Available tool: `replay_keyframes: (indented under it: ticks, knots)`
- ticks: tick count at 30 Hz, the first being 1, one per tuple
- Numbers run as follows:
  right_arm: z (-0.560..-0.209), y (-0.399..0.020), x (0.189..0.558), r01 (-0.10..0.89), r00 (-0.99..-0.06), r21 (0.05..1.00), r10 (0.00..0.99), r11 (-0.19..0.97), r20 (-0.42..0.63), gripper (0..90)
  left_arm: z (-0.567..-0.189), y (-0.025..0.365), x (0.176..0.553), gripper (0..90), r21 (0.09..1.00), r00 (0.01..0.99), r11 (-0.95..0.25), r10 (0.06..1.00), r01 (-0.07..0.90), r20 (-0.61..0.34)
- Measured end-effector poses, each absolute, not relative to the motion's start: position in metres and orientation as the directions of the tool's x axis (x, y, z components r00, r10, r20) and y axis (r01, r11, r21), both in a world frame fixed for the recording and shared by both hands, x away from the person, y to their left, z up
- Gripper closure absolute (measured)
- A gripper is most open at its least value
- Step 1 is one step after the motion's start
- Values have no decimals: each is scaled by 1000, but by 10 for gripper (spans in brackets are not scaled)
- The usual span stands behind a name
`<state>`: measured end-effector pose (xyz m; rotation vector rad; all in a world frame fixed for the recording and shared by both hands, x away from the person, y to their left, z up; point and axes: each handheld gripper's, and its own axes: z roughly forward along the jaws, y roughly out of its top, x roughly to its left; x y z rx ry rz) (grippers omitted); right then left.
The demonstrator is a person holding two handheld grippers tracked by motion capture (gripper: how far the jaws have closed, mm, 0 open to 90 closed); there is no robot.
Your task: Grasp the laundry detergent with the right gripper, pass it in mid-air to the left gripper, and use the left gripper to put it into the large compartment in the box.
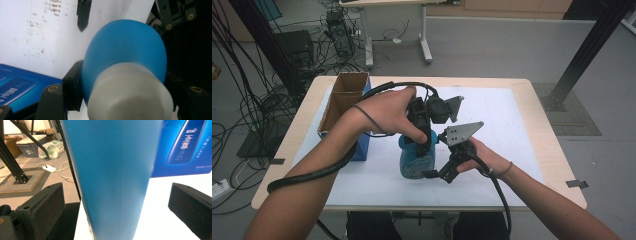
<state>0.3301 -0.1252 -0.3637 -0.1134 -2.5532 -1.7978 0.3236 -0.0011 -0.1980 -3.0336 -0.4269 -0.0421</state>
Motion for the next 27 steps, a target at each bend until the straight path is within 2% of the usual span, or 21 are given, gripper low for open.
replay_keyframes:
  ticks: [8,17,27]
  knots:
    - [-362,-144,335,85,-994,925,95,370,53,8,-198,1,324,363,-62,950,-948,309,311,44]
    - [-362,-166,340,109,-990,900,131,423,59,9,-197,7,326,364,-33,919,-919,390,392,59]
    - [-368,-192,352,159,-974,839,220,520,48,12,-197,15,330,364,-28,887,-888,457,459,55]
